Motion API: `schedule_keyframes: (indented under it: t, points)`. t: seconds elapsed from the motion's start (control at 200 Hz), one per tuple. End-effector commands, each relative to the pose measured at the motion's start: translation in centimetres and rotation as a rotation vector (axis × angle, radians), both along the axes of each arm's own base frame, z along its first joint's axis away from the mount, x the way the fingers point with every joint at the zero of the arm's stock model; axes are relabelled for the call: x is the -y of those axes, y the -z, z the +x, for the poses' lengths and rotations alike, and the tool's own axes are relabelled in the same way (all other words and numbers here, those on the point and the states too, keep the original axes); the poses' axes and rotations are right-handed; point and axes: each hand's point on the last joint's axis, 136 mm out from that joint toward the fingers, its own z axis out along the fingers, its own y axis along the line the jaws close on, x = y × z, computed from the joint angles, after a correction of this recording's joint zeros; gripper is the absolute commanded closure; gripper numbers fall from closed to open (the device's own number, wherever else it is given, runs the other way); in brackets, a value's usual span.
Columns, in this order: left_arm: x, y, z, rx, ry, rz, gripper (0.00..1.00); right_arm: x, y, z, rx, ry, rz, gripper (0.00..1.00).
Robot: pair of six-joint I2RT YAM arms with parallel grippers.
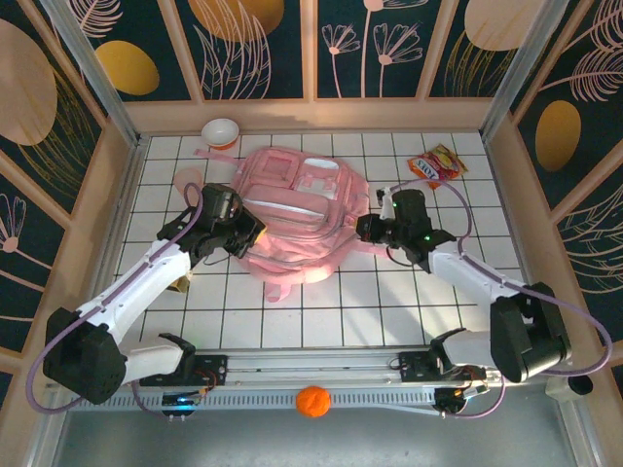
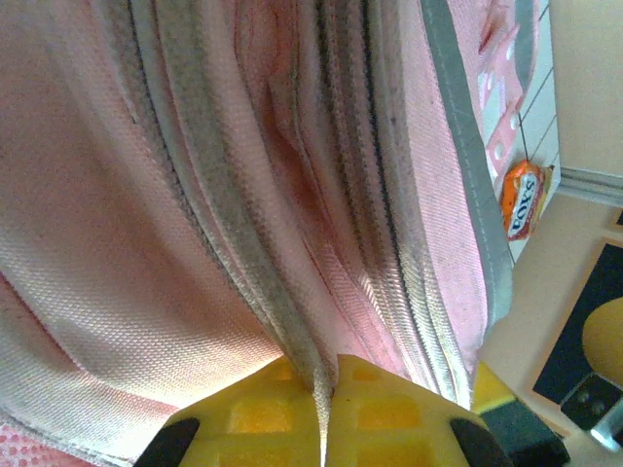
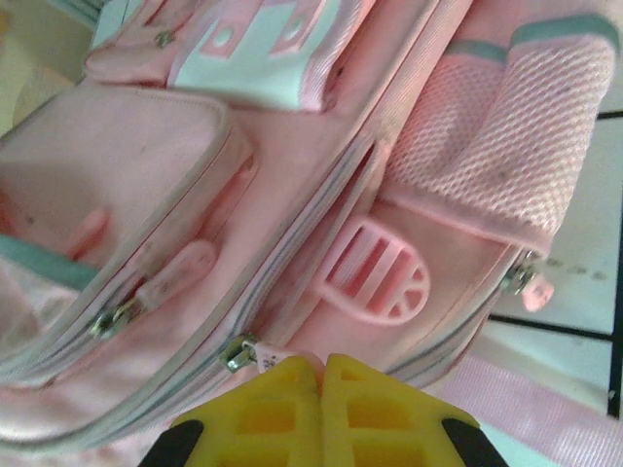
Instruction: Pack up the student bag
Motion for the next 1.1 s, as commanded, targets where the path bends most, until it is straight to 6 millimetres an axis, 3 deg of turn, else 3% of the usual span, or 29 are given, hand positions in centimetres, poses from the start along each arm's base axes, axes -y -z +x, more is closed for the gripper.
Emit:
schedule_keyframes:
  t: [0.0,0.27,0.38,0.515,0.631,0.746,0.861,1.091]
  points:
    - [-0.3,-2.7,-0.1,0.074,0.004,-0.047,1.00,2.7,0.8,2.9,0.030,0.122,-0.032,1.00]
    - [-0.2,-1.6,-2.4,0.046,0.068,-0.066,1.00,1.7,1.2,5.1,0.036,0.117,-0.002,1.00]
    - [-0.2,-1.3,-2.3,0.045,0.067,-0.061,1.00,0.3,0.9,4.5,0.042,0.029,0.014,1.00]
    - [-0.3,-1.4,-1.7,0.063,0.068,-0.038,1.00,-1.4,0.5,2.1,0.065,-0.127,-0.013,0.72]
    - [-1.6,-1.4,-0.6,0.095,0.045,0.075,0.70,-1.3,0.2,1.1,0.018,-0.117,0.010,0.59]
    - [-1.9,-0.9,0.0,0.104,0.018,0.086,0.53,-2.8,-0.1,-0.6,-0.018,-0.146,0.025,0.48]
    - [-0.7,-1.5,-0.3,0.129,0.064,0.035,0.49,-2.9,-0.1,-1.7,0.023,-0.182,-0.091,0.46]
    - [-0.9,-5.8,0.3,0.433,0.261,0.295,0.46,-2.2,-2.6,-2.4,0.351,-0.370,-0.287,0.44]
